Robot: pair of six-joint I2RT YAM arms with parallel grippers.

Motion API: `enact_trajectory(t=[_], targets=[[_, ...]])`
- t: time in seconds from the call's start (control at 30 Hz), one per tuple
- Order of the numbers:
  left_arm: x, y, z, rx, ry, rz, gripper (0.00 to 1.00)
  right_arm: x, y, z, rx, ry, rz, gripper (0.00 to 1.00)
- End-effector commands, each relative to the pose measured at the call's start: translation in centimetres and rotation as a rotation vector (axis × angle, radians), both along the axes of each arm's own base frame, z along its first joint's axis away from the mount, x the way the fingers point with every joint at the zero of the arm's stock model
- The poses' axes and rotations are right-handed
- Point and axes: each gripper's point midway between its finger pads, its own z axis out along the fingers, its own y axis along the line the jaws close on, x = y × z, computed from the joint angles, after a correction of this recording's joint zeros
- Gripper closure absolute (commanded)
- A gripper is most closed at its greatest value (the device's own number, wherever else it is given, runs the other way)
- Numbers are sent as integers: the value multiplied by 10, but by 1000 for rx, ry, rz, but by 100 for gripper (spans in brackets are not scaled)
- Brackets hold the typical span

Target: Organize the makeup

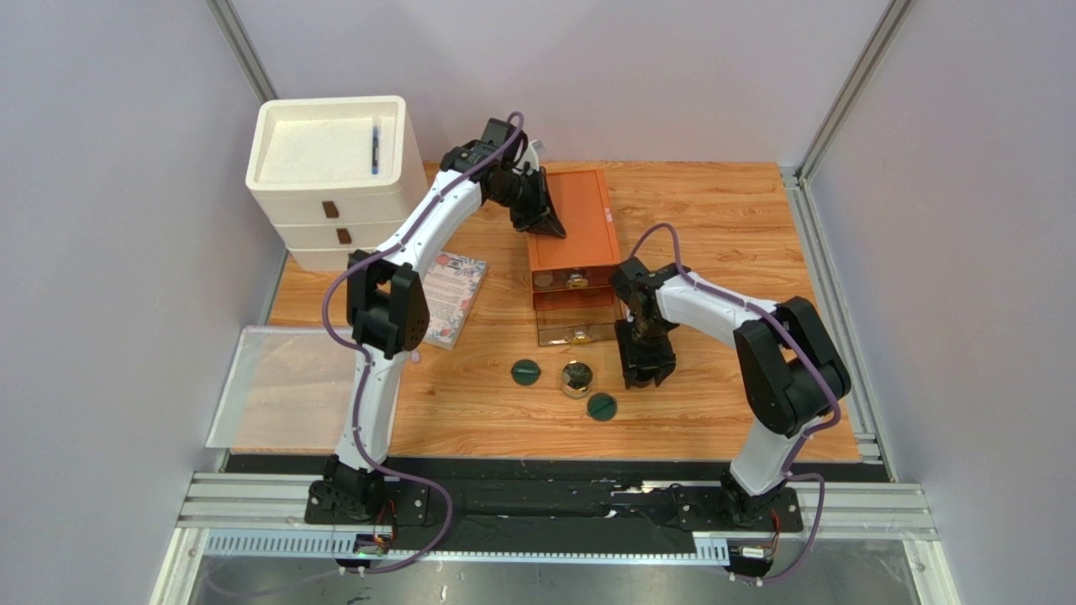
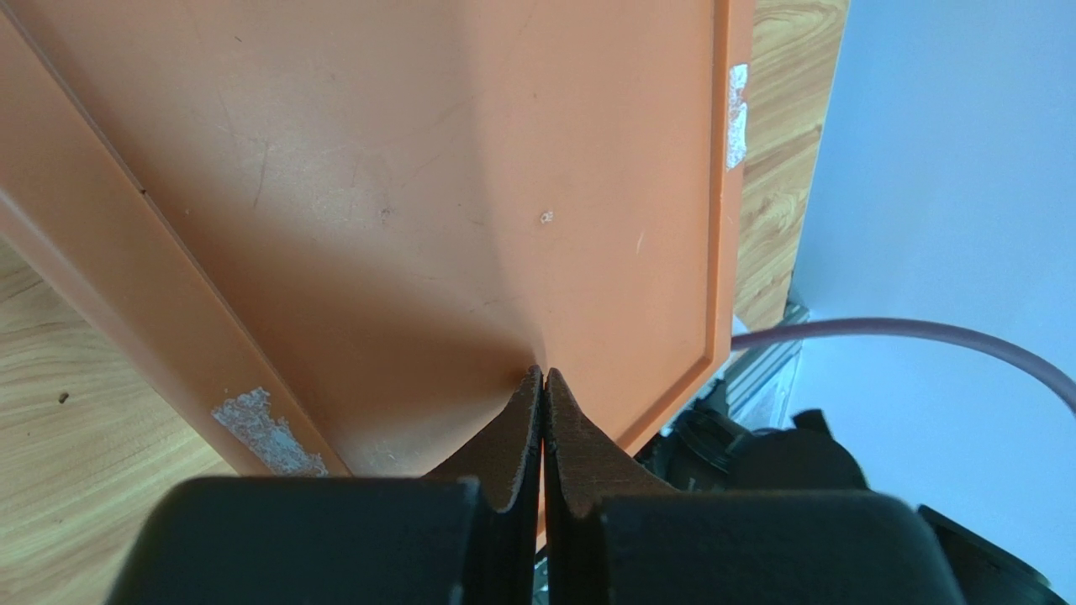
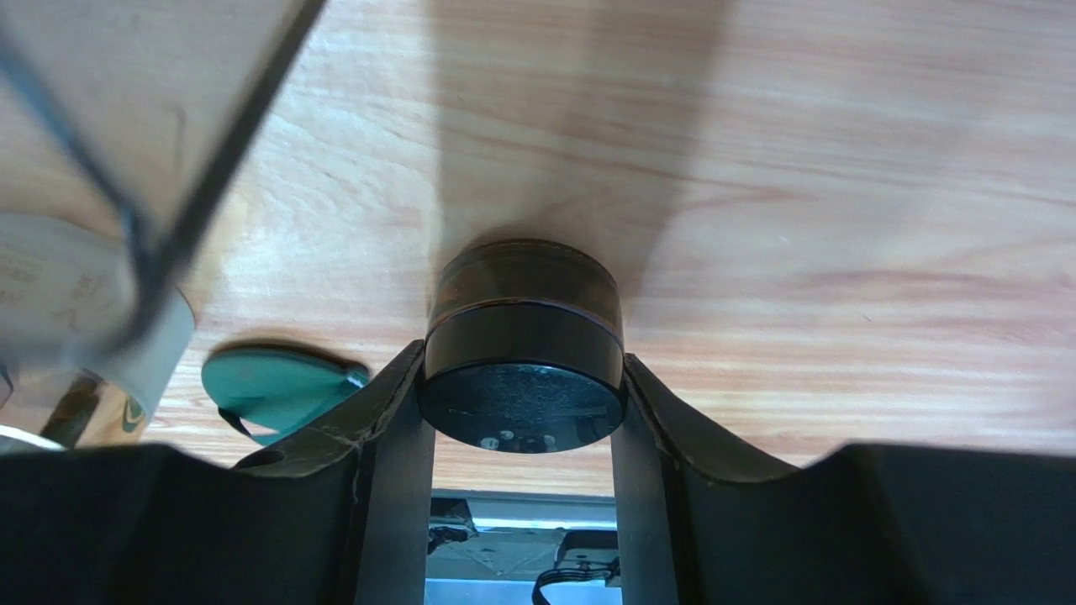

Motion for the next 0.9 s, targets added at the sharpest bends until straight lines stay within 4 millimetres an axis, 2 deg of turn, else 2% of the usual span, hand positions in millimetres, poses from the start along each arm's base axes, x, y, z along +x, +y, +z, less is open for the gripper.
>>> enact_trajectory(t=[0.0,0.07,0.1,0.17,0.33,0.4,0.43,0.47,0.5,0.53,0.63,0.73,0.83,0.87], targets=[[-1,-3,-5,-3,22,-9,100,14,-4,40,1,-140,-1,100],[-1,-3,-6,-1,25,-10,100,18,-5,53,3,-172,2,100],[-1,-3,-7,1,26,-9,100,26,-1,67,30,-218,9,100],[-1,-3,-7,2,24,-9,100,34,5,80,63,-259,14,100],[0,-4,-6,-1,25,-7,100,67,43,122,244,-398,28,100],[1,-4,-7,-1,28,-6,100,78,50,125,258,-410,29,100],[1,-4,-7,0,26,-5,100,89,57,134,273,-437,32,100],[1,-4,-6,-2,28,-7,100,95,60,127,263,-418,31,100],[0,-5,-6,-2,28,-8,100,104,65,134,272,-434,32,100],[1,-5,-8,-2,31,-6,100,110,68,126,264,-416,34,100],[2,-3,-7,3,26,-3,100,123,77,121,270,-416,32,100],[3,-1,-6,5,26,3,100,126,81,107,254,-369,38,99],[4,1,-5,4,25,6,100,126,85,103,258,-349,39,93],[5,2,-5,3,25,8,100,127,84,103,258,-349,36,81]])
